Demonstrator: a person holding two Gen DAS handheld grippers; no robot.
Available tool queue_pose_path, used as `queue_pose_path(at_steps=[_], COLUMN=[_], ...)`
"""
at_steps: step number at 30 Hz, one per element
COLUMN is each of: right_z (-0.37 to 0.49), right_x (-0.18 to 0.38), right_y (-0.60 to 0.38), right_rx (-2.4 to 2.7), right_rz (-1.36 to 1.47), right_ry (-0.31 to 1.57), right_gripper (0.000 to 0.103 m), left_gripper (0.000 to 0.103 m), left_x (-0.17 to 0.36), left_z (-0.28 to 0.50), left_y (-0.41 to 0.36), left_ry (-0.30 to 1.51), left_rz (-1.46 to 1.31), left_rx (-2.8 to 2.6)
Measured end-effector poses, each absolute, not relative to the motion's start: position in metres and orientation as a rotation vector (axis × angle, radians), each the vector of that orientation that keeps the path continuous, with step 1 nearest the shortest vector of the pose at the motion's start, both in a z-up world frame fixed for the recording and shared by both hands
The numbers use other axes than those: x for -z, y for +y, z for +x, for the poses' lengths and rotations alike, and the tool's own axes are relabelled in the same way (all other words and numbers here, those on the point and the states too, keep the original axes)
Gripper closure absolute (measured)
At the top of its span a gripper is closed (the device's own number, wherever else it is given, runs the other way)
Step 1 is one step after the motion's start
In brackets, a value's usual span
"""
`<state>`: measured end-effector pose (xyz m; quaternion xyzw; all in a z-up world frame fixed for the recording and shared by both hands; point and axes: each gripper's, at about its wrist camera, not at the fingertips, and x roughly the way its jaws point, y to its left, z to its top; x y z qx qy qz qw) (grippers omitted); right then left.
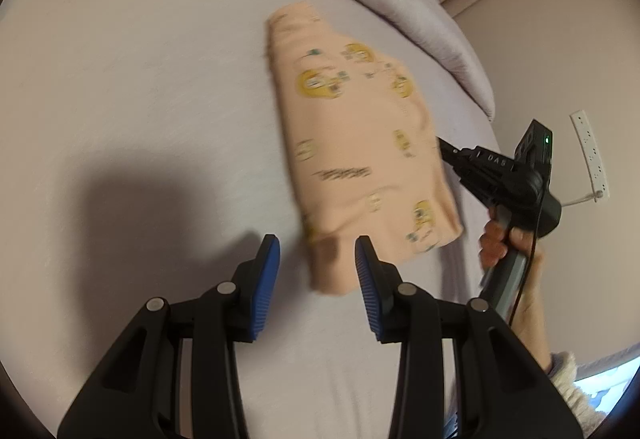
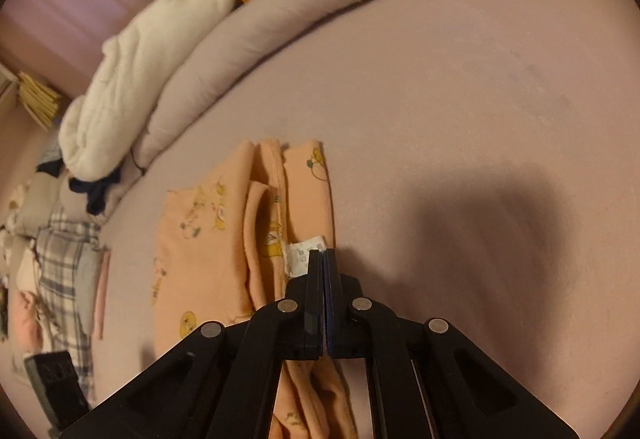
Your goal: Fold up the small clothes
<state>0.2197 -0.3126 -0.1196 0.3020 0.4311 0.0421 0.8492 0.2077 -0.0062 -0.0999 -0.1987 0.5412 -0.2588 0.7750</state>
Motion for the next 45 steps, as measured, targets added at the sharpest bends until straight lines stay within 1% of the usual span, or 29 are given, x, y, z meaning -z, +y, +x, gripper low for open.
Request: queue_pose_path(at_steps=[5, 10, 14, 17, 20, 24, 25, 27, 29, 35, 38, 40, 42, 45], right_z=[0.21, 0.224, 0.251, 0.262, 0.267, 0.262, 0.258, 0.243, 0.228, 0.177, 0.164, 0.163, 0.158, 0.16], right_x=[0.093, 0.078, 0.093, 0.114, 0.125, 0.122, 0.12, 0.112, 0.104, 0.095, 0.107, 0.126, 0.127, 0.127], right_y=[-0.297, -0.264, -0.244, -0.25, -0.262, -0.266, -0.267, -0.266, -0.262, -0.239, -0.225, -0.218, -0.213, -0.206], right_rx=[-0.172, -0.291, -0.287, -0.233, -0.233, -0.249, -0.26, -0.299, -0.337, -0.363, -0.329, -0.304, -0.288, -0.276], right_rz=[0.594, 0.467, 0.403, 0.451, 0.541, 0.571, 0.588, 0.591, 0.549, 0.316, 0.168, 0.123, 0.088, 0.059], right_ry=[0.791, 0.798, 0.884, 0.957, 0.97, 0.977, 0.976, 0.96, 0.937, 0.9, 0.924, 0.96, 0.916, 0.904], right_gripper=[0.1, 0.099, 0.099, 0.099, 0.099, 0.099, 0.097, 0.088, 0.086, 0.085, 0.085, 0.085, 0.085, 0.085], left_gripper=[0.065, 0.065, 0.065, 0.065, 0.065, 0.065, 0.065, 0.065, 0.065, 0.065, 0.065, 0.065, 0.065, 0.065], left_x=[0.088, 0.096, 0.119, 0.124, 0.126, 0.126, 0.125, 0.124, 0.123, 0.126, 0.126, 0.125, 0.12, 0.107], left_z=[0.215, 0.226, 0.234, 0.237, 0.242, 0.242, 0.242, 0.242, 0.241, 0.243, 0.24, 0.24, 0.245, 0.252], left_y=[-0.034, -0.069, -0.081, -0.08, -0.075, -0.073, -0.077, -0.08, -0.079, -0.08, -0.078, -0.078, -0.079, -0.081], left_ry=[1.14, 1.145, 1.197, 1.203, 1.217, 1.212, 1.209, 1.203, 1.199, 1.196, 1.197, 1.205, 1.209, 1.175], left_rz=[-0.383, -0.321, -0.3, -0.317, -0.359, -0.345, -0.335, -0.316, -0.307, -0.325, -0.321, -0.321, -0.32, -0.296], left_rx=[0.59, 0.626, 0.612, 0.618, 0.623, 0.616, 0.613, 0.61, 0.611, 0.609, 0.611, 0.607, 0.601, 0.587])
